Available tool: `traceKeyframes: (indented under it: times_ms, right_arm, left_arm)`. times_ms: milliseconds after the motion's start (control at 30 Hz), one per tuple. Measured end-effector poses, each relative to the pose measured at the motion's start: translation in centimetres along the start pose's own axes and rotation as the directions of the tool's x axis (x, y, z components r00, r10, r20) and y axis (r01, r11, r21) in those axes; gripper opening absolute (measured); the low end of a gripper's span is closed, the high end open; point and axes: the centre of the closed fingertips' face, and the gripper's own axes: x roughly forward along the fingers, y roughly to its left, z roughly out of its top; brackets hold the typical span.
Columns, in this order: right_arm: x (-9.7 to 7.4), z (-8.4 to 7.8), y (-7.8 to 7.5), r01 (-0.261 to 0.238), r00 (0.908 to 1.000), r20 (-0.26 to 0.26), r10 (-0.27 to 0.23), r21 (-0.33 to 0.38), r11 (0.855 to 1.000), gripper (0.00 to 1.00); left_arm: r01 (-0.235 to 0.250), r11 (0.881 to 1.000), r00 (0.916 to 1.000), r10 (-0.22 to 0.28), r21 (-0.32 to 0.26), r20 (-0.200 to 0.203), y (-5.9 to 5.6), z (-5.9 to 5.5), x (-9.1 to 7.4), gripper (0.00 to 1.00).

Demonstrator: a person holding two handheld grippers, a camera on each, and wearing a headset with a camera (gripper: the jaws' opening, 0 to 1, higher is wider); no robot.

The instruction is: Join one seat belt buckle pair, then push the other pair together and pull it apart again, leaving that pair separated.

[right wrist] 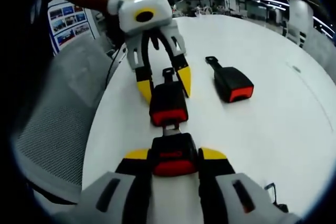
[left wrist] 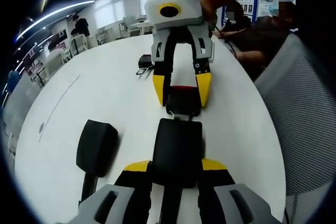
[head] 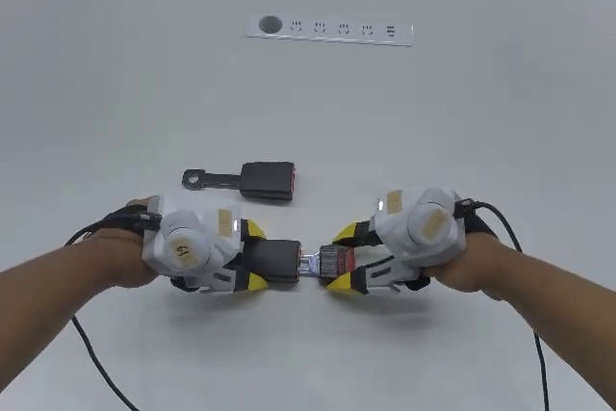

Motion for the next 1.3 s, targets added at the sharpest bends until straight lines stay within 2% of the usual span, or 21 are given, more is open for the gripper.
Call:
traceKeyframes:
  times_ms: [233, 433, 533, 733, 1000, 1300]
  right_arm:
    - [1.0, 0.9, 0.0, -0.012, 0.9999, -0.013, 0.011, -0.038, 0.999, 0.33]
    - [2.3, 2.1, -0.1, -0.003, 1.0000, -0.004, 0.003, -0.003, 1.000, 0.33]
    - [2.3, 1.9, -0.5, -0.005, 0.9998, -0.020, 0.005, -0.014, 1.000, 0.33]
    - [2.3, 1.8, -0.4, 0.004, 0.9997, -0.022, -0.004, -0.011, 1.000, 0.34]
    - [2.5, 1.9, 0.3, 0.045, 0.9988, -0.017, -0.045, 0.023, 0.999, 0.34]
    - [2.4, 1.8, 0.5, 0.072, 0.9973, 0.010, -0.073, 0.030, 0.997, 0.34]
  left_arm:
    - [0.000, 1.000, 1.0000, 0.000, -0.004, 0.010, 0.0, 0.1, -0.1, 0.35]
    - [0.004, 1.000, 1.0000, -0.004, -0.004, -0.004, -0.2, 0.1, -0.1, 0.34]
    - [0.006, 1.000, 0.9999, -0.005, -0.015, 0.011, -0.2, 0.1, -0.3, 0.34]
    - [0.010, 1.000, 0.9999, -0.010, -0.008, 0.009, -0.2, 0.1, -0.3, 0.35]
    - [0.090, 0.993, 0.9957, -0.089, 0.074, -0.025, -0.3, -0.1, -0.6, 0.35]
    - [0.103, 0.990, 0.9941, -0.100, 0.092, -0.042, -0.3, -0.2, -0.5, 0.35]
